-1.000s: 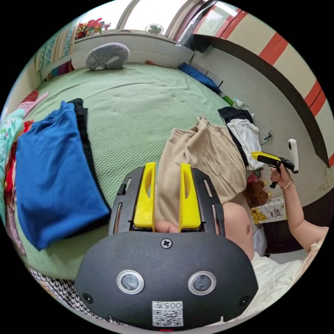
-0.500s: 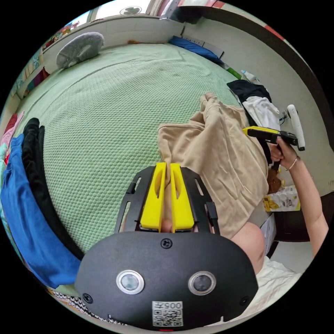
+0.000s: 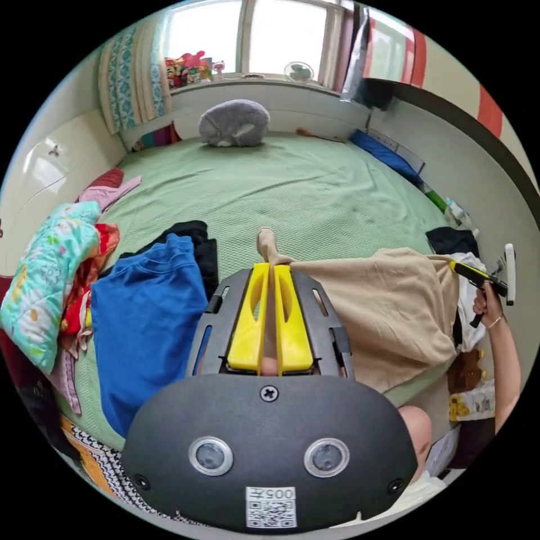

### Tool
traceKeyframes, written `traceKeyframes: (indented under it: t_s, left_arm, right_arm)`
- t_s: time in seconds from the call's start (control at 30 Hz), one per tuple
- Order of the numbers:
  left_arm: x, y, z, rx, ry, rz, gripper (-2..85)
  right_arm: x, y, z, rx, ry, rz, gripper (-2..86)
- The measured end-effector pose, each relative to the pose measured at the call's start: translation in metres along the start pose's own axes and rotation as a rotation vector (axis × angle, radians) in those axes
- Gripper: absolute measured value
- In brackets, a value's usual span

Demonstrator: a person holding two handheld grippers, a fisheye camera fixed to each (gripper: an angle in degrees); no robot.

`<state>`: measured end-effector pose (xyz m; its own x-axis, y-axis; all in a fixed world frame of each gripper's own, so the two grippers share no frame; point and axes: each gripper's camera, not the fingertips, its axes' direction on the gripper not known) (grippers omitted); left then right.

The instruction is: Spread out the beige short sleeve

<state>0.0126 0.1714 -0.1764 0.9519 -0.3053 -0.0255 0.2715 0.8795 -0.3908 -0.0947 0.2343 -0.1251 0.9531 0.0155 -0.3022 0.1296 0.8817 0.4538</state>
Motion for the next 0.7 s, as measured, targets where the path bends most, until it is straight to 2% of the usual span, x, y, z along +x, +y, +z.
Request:
traceKeyframes:
  t_s: [0.07, 0.27, 0.33, 0.5, 0.57, 0.7]
  left_arm:
    - [-0.014, 0.008, 0.003, -0.036, 0.041, -0.043, 1.2]
    - [-0.038, 0.06, -0.035, 0.064, 0.139, -0.061, 1.1]
    - [-0.044, 0.077, -0.051, 0.083, 0.214, -0.04, 1.1]
    - [-0.05, 0.115, -0.085, 0.086, 0.217, 0.009, 1.0]
    - [-0.052, 0.131, -0.094, 0.068, 0.218, 0.008, 1.1]
    - [-0.051, 0.15, -0.101, 0.025, 0.204, 0.032, 1.1]
  right_arm:
    - [-0.007, -0.01, 0.019, -0.085, 0.043, 0.009, -1.5]
    - [-0.01, 0.011, 0.052, -0.191, 0.204, -0.001, -1.1]
    - [-0.007, 0.02, 0.047, -0.165, 0.216, 0.032, -0.5]
    - [-0.023, 0.046, 0.006, 0.086, -0.01, 0.002, 4.9]
    - [-0.04, 0.045, 0.001, 0.066, -0.153, -0.062, 8.5]
    - [-0.066, 0.03, 0.011, -0.036, -0.251, -0.123, 12.7]
